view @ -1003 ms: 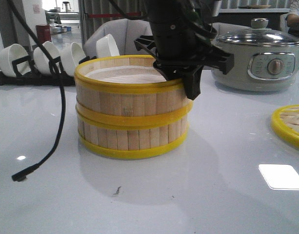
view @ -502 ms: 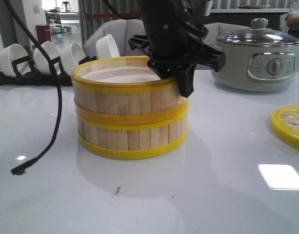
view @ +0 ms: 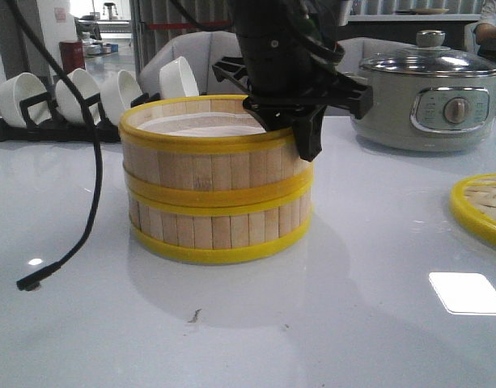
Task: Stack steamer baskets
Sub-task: 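Press the upper basket down to seat it with the left gripper, then open the left gripper and raise it away from the stack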
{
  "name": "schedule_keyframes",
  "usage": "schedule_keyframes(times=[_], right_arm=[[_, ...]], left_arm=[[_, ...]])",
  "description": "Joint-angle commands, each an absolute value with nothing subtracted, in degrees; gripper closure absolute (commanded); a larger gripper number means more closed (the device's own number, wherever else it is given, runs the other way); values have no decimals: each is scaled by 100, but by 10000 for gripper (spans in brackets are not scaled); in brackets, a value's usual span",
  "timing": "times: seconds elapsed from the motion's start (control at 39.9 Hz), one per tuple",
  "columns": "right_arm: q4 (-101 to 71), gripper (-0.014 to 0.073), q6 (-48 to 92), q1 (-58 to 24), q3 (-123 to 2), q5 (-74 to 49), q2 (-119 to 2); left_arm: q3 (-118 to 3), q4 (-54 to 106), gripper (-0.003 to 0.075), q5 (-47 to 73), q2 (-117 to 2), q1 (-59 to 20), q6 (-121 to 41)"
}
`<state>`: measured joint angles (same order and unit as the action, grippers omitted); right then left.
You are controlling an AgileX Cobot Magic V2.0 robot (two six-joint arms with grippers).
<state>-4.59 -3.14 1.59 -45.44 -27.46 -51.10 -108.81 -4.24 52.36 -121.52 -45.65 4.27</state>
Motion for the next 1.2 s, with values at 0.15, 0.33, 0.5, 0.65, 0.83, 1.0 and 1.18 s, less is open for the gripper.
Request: schedule_keyframes(times=[0.15,0.33,0.5,0.65,0.83,1.0,1.18], right_arm=[[-441,148,-299,172,-4767,-2318,-5068],[-441,148,-299,172,-4767,-2323,-5068],[-441,148,-299,172,-4767,-2323,-5068],[-441,148,-299,172,-4767,-2323,-5068],[-441,148,-299,172,-4767,-2343,-5068],[-441,148,-299,172,-4767,-2360,-5068],[-441,148,-299,172,-4767,-2365,-5068]], left_arm=[[-11094,-490,305,4939,-11769,-4546,406],[-11202,-501,305,4966,-11721,-4546,435],[-11715,-501,305,5186,-11655,-4546,445],[-12249,-501,306,5397,-11655,-4546,445],[-12540,-631,427,5572,-11620,-4498,445],[-12540,-712,608,5658,-11419,-4169,454],[-12529,-712,636,5712,-11072,-3554,583]])
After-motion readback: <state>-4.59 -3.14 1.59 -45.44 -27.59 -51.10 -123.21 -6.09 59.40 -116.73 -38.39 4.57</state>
